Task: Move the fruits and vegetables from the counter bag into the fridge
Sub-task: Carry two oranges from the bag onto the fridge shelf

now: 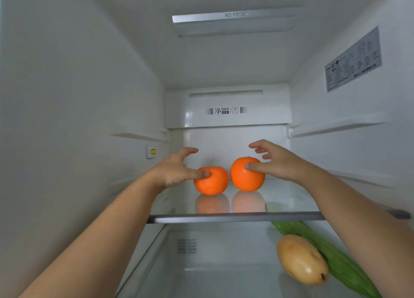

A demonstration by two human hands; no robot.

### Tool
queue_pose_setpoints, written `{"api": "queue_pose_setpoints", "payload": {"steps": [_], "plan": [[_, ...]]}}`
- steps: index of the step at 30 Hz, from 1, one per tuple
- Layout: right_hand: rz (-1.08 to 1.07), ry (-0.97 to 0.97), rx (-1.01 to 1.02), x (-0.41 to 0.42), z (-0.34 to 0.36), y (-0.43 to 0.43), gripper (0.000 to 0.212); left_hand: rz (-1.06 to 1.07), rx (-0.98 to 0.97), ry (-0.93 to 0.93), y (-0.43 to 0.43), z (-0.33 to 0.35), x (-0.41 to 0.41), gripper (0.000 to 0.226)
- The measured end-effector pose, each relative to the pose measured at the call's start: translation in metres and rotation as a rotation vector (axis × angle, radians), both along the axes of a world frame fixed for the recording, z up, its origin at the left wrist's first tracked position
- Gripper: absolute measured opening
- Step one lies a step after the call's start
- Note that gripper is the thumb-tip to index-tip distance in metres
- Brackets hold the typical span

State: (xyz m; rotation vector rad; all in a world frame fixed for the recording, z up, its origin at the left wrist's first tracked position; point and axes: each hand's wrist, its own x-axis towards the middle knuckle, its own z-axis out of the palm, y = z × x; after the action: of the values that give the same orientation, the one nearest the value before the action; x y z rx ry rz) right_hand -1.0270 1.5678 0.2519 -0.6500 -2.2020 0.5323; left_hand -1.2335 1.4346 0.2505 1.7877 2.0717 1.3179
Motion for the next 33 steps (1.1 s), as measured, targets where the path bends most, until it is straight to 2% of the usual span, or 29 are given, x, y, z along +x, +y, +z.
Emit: {"api": "queue_pose_setpoints", "payload": {"steps": [4, 7, 12, 15, 22, 28, 33], "plan": [[-0.051, -0.022, 0.299, -0.003, 0.005, -0.034, 0.056, 0.166, 0.112, 0.239, -0.015, 0.004, 0.017, 0.073], [0.032, 0.093, 0.318, -0.007, 0.001, -0.07, 0.045, 0.297, 0.186, 0.444, -0.038, -0.003, 0.037, 0.063], [-0.036, 0.167, 0.56, -0.014, -0.028, -0.122, 0.039, 0.43, 0.35, 0.554, -0.096, -0.033, 0.062, 0.045], [0.034, 0.198, 0.616, -0.023, -0.05, -0.147, 0.033, 0.487, 0.384, 0.601, -0.131, -0.055, 0.071, 0.047], [0.178, 0.236, 0.609, -0.035, -0.094, -0.207, 0.034, 0.637, 0.344, 0.71, -0.198, -0.102, 0.086, 0.045], [0.286, 0.272, 0.56, -0.033, -0.138, -0.273, 0.038, 0.695, 0.299, 0.664, -0.268, -0.14, 0.093, 0.043], [0.377, 0.264, 0.544, -0.038, -0.169, -0.34, 0.04, 0.797, 0.179, 0.705, -0.337, -0.168, 0.099, 0.044]]}}
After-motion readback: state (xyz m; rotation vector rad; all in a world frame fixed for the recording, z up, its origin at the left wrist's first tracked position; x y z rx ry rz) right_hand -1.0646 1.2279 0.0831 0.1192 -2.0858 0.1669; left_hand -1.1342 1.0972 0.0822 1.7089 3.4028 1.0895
